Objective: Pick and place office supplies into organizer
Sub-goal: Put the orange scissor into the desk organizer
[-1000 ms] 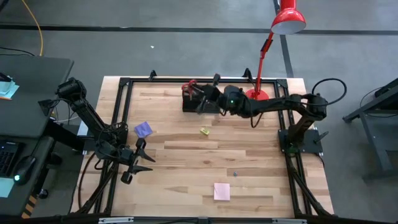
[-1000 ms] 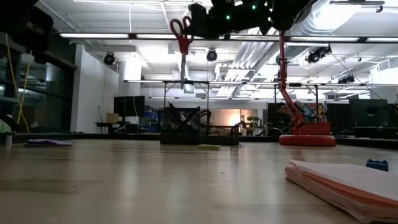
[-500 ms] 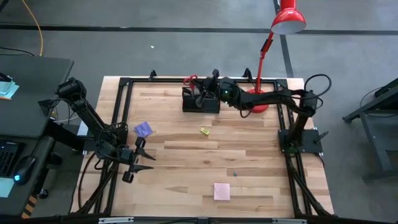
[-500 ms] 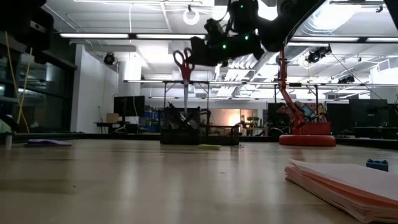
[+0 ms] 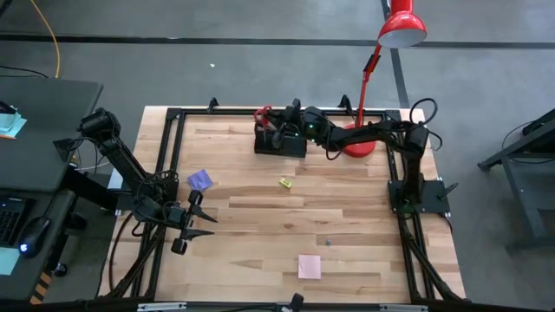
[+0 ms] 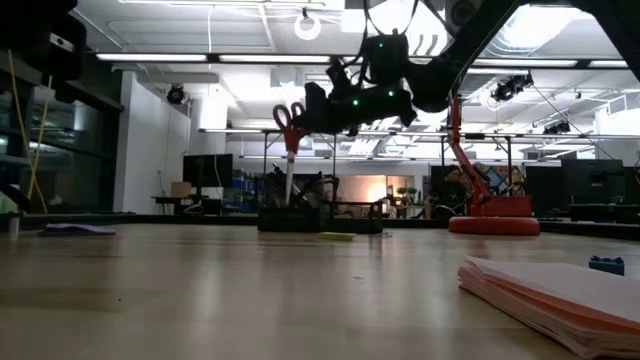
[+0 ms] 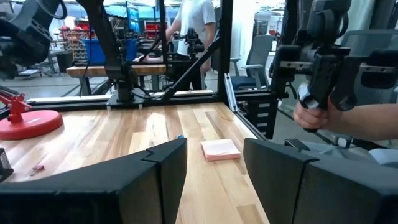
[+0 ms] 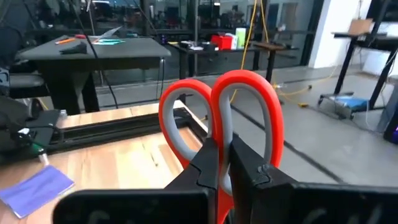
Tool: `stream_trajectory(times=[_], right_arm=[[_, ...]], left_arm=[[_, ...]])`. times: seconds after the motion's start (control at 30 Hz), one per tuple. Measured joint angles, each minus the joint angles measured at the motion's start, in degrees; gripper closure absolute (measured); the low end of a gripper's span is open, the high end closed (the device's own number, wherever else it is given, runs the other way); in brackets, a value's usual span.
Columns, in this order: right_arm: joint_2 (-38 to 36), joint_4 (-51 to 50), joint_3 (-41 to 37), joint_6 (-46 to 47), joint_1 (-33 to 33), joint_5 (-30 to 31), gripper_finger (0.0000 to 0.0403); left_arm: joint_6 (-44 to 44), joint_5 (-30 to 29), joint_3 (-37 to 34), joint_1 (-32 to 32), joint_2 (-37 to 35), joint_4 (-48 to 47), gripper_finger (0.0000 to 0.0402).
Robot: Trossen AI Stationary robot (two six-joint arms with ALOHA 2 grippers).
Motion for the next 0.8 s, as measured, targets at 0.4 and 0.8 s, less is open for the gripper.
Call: stream_trajectory(times=[0.4,0.8], right_arm=[[0.87,6.11,0.0,-2.59,1.03,-3.21,0.0403],[0.49,11.09,0.0,-9.4,2.73,1.63,0.0403]], left_arm=[[0.15,-0.69,0.01,0.0,0.0,-0.01,0.0252],[0.01,-0.68,-0.02,0.0,0.0,-1.38,0.0252]])
